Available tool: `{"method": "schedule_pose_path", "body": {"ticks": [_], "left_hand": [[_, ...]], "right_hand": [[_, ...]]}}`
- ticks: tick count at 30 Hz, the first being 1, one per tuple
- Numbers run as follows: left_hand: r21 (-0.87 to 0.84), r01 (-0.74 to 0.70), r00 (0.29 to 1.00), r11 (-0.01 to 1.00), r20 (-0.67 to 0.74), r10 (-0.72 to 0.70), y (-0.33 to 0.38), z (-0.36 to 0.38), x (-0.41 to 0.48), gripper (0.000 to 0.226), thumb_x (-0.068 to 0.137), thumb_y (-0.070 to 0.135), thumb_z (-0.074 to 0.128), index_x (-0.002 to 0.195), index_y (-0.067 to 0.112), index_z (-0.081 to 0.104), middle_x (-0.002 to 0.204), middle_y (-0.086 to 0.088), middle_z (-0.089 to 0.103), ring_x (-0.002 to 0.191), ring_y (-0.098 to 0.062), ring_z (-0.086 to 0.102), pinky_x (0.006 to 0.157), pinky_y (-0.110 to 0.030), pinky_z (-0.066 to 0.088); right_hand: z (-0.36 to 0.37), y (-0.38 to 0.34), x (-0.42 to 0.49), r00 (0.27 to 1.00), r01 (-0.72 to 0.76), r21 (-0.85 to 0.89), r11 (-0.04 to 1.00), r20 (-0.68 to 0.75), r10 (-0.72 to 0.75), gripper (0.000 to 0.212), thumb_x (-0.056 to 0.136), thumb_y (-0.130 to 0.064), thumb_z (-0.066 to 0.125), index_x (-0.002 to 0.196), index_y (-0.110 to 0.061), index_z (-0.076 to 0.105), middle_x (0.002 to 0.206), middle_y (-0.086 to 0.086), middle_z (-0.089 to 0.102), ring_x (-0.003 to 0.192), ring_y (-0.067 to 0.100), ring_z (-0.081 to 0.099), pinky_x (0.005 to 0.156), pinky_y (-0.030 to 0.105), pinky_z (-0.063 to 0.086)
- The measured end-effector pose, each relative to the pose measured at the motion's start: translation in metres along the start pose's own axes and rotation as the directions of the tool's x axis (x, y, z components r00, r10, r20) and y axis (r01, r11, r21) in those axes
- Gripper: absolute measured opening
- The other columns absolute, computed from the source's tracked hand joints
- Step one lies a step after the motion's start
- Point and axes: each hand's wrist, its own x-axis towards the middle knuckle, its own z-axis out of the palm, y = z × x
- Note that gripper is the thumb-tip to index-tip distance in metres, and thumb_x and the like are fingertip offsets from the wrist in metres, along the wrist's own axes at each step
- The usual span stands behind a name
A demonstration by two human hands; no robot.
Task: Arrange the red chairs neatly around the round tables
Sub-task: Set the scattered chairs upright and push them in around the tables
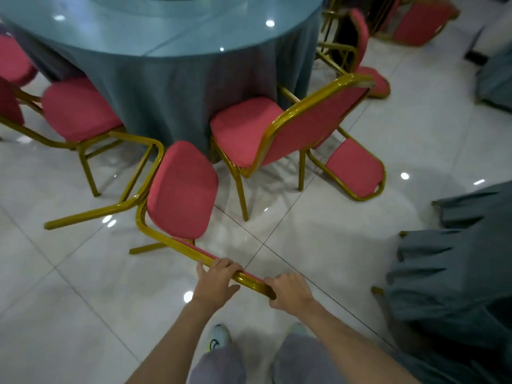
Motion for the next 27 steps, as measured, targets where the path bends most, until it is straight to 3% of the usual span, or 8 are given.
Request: {"method": "schedule_pose_path", "body": {"ticks": [4,7,9,13,16,18,23,27], "left_hand": [[0.016,-0.034,0.993,0.999,-0.114,0.036,0.005,-0.034,-0.028,0.032,0.085,0.042,0.077,0.115,0.042,0.065,0.117,0.017,0.062,0.122,-0.012,0.057,0.117,-0.066,0.008],[0.088,-0.107,0.984,0.990,-0.130,0.118,0.005,-0.059,-0.049,0.032,0.082,0.039,0.078,0.111,0.042,0.065,0.109,0.016,0.064,0.111,-0.014,0.063,0.115,-0.062,0.016],[0.134,-0.122,0.982,0.983,-0.126,0.139,0.009,-0.076,-0.064,0.032,0.081,0.036,0.078,0.108,0.043,0.063,0.104,0.017,0.064,0.105,-0.012,0.065,0.115,-0.064,0.020],[0.193,-0.147,0.980,0.970,-0.102,0.169,0.014,-0.099,-0.088,0.038,0.072,0.029,0.083,0.102,0.042,0.064,0.095,0.013,0.064,0.093,-0.017,0.068,0.107,-0.070,0.035],[0.230,-0.092,0.985,0.969,-0.125,0.123,0.017,-0.121,-0.102,0.032,0.093,0.023,0.061,0.122,0.036,0.058,0.122,0.005,0.060,0.122,-0.024,0.055,0.114,-0.063,0.022],[0.269,-0.040,0.992,0.962,-0.108,0.071,0.015,-0.143,-0.108,0.038,0.096,0.017,0.058,0.129,0.035,0.056,0.129,0.004,0.057,0.128,-0.024,0.048,0.118,-0.064,0.017],[0.272,-0.037,0.991,0.962,-0.113,0.070,-0.029,-0.183,-0.112,0.023,0.098,0.016,0.058,0.108,0.036,0.064,0.107,0.008,0.065,0.109,-0.022,0.060,0.112,-0.062,0.033],[0.256,-0.056,0.984,0.965,-0.151,0.097,-0.070,-0.203,-0.112,0.013,0.093,0.023,0.064,0.097,0.036,0.061,0.098,0.011,0.068,0.099,-0.017,0.064,0.107,-0.059,0.042]], "right_hand": [[-0.045,-0.019,-0.026,0.996,0.052,-0.024,0.998,-0.071,-0.054,0.029,0.084,-0.034,0.063,0.112,-0.027,0.066,0.082,0.000,0.071,0.064,0.021,0.060,0.064,0.026,0.042],[-0.077,-0.037,-0.039,0.988,0.107,-0.093,0.990,-0.105,-0.117,0.023,0.069,-0.040,0.072,0.089,-0.031,0.066,0.061,-0.007,0.063,0.046,0.011,0.040,0.047,0.015,0.015],[-0.096,-0.051,-0.046,0.988,0.097,-0.106,0.990,-0.109,-0.109,0.025,0.060,-0.042,0.074,0.078,-0.032,0.060,0.053,-0.010,0.057,0.042,0.008,0.031,0.048,0.015,0.003],[-0.125,-0.077,-0.050,0.974,0.128,-0.171,0.977,-0.162,-0.156,0.038,0.060,-0.043,0.072,0.073,-0.031,0.038,0.055,-0.008,0.057,0.042,0.011,0.036,0.048,0.022,0.021],[-0.150,-0.102,-0.043,0.959,0.148,-0.268,0.952,-0.196,-0.205,0.037,0.062,-0.054,0.077,0.072,-0.030,0.050,0.050,-0.009,0.054,0.037,0.010,0.037,0.047,0.022,0.019],[-0.163,-0.118,-0.035,0.944,0.184,-0.299,0.936,-0.210,-0.253,0.034,0.070,-0.058,0.075,0.080,-0.031,0.057,0.053,-0.010,0.056,0.041,0.010,0.034,0.048,0.023,0.021],[-0.186,-0.156,-0.016,0.926,0.186,-0.216,0.959,-0.286,-0.244,0.040,0.076,-0.055,0.068,0.076,-0.032,0.035,0.059,-0.009,0.057,0.044,0.011,0.041,0.050,0.026,0.024],[-0.195,-0.177,-0.002,0.903,0.241,-0.027,0.970,-0.362,-0.234,0.027,0.081,-0.045,0.063,0.079,-0.032,0.040,0.071,-0.014,0.047,0.059,0.007,0.043,0.054,0.022,0.030]]}}
